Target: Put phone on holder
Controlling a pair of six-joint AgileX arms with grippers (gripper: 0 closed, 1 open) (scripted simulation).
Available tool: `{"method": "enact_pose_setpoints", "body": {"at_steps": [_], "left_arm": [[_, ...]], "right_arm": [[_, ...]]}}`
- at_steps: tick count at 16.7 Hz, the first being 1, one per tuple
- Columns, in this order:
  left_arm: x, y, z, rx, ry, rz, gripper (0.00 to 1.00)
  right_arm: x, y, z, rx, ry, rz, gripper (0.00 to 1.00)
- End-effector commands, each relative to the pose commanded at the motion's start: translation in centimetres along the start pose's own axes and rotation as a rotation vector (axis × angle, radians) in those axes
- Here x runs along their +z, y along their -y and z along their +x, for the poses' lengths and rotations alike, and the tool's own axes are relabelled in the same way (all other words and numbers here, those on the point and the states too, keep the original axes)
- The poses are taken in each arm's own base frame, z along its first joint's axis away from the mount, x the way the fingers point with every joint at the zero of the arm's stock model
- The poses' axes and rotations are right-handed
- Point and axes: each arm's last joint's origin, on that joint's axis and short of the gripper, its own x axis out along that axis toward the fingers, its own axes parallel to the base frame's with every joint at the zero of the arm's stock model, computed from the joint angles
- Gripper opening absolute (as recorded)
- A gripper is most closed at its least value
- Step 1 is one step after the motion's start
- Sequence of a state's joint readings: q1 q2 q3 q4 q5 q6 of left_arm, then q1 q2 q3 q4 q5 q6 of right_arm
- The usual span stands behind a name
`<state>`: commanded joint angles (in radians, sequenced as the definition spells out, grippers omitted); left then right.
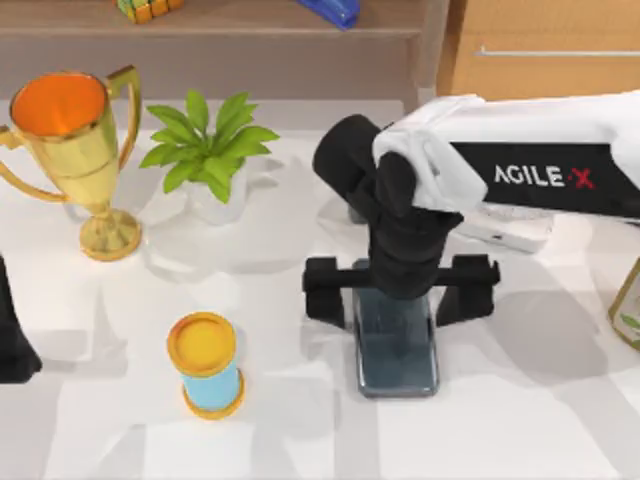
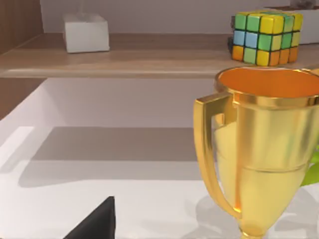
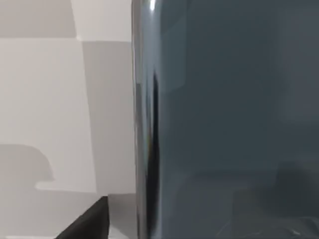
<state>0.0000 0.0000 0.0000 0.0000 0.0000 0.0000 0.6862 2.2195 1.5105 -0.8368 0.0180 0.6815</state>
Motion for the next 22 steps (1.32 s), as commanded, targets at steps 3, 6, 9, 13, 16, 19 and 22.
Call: {"method": "enact_pose_setpoints", "body": {"at_steps": [3, 6, 9, 13, 16, 19, 22], "left_arm": [[0.0, 0.0, 0.0, 0.0, 0.0, 0.0, 1.0], [0.0, 0.0, 0.0, 0.0, 0.0, 0.0, 1.0], [0.0, 0.0, 0.0, 0.0, 0.0, 0.0, 1.0], [0.0, 0.0, 0.0, 0.0, 0.0, 0.0, 1.0], [0.0, 0.0, 0.0, 0.0, 0.0, 0.0, 1.0], [0.0, 0.0, 0.0, 0.0, 0.0, 0.0, 1.0], [0.0, 0.0, 0.0, 0.0, 0.0, 0.0, 1.0]], "right_arm": [[0.0, 0.0, 0.0, 0.0, 0.0, 0.0, 0.77], [0.0, 0.0, 0.0, 0.0, 0.0, 0.0, 0.55], [0.0, 0.0, 0.0, 0.0, 0.0, 0.0, 0.32], [0.0, 0.0, 0.0, 0.0, 0.0, 0.0, 0.02], [0.0, 0.0, 0.0, 0.0, 0.0, 0.0, 0.0], [0.0, 0.0, 0.0, 0.0, 0.0, 0.0, 0.0], [0.0, 0.2, -1.8, -0.004, 0.027, -0.005, 0.0]]}}
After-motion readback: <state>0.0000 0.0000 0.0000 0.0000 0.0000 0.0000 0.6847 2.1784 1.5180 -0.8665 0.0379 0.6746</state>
